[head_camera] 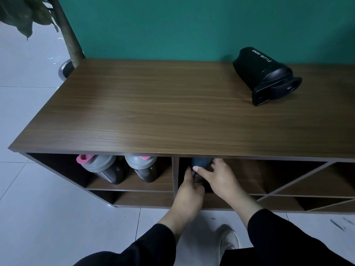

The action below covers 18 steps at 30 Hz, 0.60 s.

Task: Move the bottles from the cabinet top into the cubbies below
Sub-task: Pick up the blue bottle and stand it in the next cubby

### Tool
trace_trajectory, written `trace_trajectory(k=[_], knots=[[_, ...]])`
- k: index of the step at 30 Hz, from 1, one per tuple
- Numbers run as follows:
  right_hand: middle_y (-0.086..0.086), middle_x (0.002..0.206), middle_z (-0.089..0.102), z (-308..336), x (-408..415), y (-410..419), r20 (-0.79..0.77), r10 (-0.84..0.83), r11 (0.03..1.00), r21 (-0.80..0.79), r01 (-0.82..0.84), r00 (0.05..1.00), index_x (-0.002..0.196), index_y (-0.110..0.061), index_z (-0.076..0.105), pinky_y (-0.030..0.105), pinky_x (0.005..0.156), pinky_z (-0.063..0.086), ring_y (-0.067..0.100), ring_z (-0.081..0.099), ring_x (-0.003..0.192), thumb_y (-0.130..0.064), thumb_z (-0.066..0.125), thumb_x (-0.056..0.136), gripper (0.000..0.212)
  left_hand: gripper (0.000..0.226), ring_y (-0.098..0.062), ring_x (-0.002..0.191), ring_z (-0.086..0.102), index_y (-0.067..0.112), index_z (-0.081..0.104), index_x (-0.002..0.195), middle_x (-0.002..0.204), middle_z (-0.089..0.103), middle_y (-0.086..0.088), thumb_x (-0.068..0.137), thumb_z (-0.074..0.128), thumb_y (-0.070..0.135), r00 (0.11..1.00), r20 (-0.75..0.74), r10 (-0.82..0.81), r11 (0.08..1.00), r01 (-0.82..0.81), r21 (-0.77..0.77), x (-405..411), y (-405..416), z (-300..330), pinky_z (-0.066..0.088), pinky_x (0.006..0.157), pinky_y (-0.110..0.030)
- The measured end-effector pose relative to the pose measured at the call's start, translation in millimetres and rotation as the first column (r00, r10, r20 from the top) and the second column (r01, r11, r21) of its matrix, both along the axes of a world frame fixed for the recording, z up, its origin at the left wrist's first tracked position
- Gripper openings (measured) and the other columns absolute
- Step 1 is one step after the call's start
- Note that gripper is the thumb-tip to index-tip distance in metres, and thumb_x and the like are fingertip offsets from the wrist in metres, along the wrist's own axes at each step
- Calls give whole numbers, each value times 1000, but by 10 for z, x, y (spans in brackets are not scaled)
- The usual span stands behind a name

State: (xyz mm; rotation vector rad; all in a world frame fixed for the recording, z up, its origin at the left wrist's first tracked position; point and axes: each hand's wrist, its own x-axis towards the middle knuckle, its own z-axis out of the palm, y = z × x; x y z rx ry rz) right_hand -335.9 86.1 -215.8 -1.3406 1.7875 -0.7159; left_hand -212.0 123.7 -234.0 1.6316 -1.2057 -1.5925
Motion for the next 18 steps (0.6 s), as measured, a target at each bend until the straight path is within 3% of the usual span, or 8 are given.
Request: trace_trajectory(k=[4,10,13,16,18], knots=[[-10,123,65,-21,-44,-26,34,59,998,14,-60,998,124,-24,57,39,107,47,16,60,123,-48,77,71,62,65,-10,128,61,18,23,160,139,66,3,101,51,12,999,33,-34,999,35,-28,1,35,54,44,114,-34],[0,135,62,31,-31,48,-25,97,991,92,-94,995,138,-18,48,32,101,45,15,55,128,-47,75,78,72,65,-14,124,63,19,27,159,136,67,1,98,51,18,998,67,-14,1000,14,-1,46,36,27,46,112,-38],[8,143,57,122,-67,240,-171,179,965,220,-140,969,148,-16,41,31,97,44,26,54,131,-52,62,88,73,49,-21,126,63,17,49,147,131,70,-2,98,48,22,998,65,25,999,-27,43,84,126,101,47,110,-37],[2,113,74,262,-52,499,-94,168,955,261,-139,981,111,-27,69,39,93,53,22,67,109,-60,49,90,44,23,-17,114,66,17,65,117,115,72,3,105,46,16,997,18,74,995,-75,62,46,269,339,47,97,-26],[-5,100,77,403,31,674,61,129,959,245,-140,990,100,-32,72,40,92,55,14,71,99,-61,44,90,41,28,-20,112,69,13,70,115,112,76,-2,107,45,24,993,-21,112,994,-112,21,-9,397,505,50,95,-28]])
